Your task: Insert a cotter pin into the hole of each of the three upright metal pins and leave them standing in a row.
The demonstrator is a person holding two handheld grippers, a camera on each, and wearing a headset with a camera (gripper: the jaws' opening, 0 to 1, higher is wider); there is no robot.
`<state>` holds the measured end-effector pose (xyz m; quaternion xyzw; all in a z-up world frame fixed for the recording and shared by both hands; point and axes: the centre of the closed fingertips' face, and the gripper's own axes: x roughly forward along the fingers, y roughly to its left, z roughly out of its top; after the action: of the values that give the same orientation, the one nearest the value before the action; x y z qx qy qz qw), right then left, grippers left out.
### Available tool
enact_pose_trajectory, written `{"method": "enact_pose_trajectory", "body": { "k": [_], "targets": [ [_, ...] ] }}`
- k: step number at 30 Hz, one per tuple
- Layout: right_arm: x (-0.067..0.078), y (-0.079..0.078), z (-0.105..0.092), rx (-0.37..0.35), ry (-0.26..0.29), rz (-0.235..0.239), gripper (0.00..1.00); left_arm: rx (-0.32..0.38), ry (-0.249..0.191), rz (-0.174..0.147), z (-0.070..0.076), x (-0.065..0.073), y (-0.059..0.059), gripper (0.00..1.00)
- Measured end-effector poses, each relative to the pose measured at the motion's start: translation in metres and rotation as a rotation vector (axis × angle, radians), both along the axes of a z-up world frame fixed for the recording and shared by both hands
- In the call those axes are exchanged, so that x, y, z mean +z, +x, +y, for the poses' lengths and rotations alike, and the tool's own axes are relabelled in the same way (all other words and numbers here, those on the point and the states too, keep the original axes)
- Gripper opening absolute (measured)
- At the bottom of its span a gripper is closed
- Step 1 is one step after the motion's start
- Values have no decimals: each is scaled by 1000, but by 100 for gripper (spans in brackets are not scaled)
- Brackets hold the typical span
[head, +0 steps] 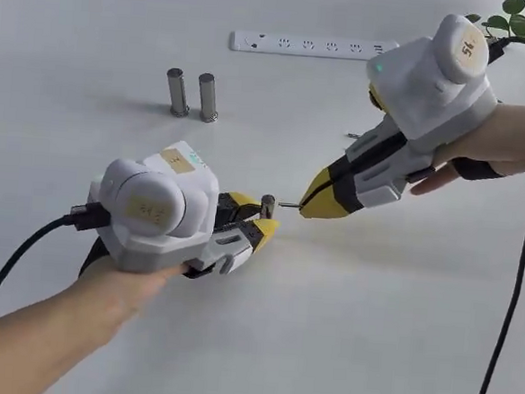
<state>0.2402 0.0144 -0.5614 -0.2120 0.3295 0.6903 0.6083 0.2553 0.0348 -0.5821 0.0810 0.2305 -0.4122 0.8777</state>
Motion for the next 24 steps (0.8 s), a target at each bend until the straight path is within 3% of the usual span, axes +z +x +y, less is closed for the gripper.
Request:
{"method": "enact_pose_trajectory", "body": {
  "k": [14,24],
  "targets": [
    [-1,1,4,-3,12,-1,0,-22,22,-23,-1,-1,0,7],
    [-2,-1,10,33,12,-20,0,-48,42,-34,-3,-7,-4,7]
  ]
}}
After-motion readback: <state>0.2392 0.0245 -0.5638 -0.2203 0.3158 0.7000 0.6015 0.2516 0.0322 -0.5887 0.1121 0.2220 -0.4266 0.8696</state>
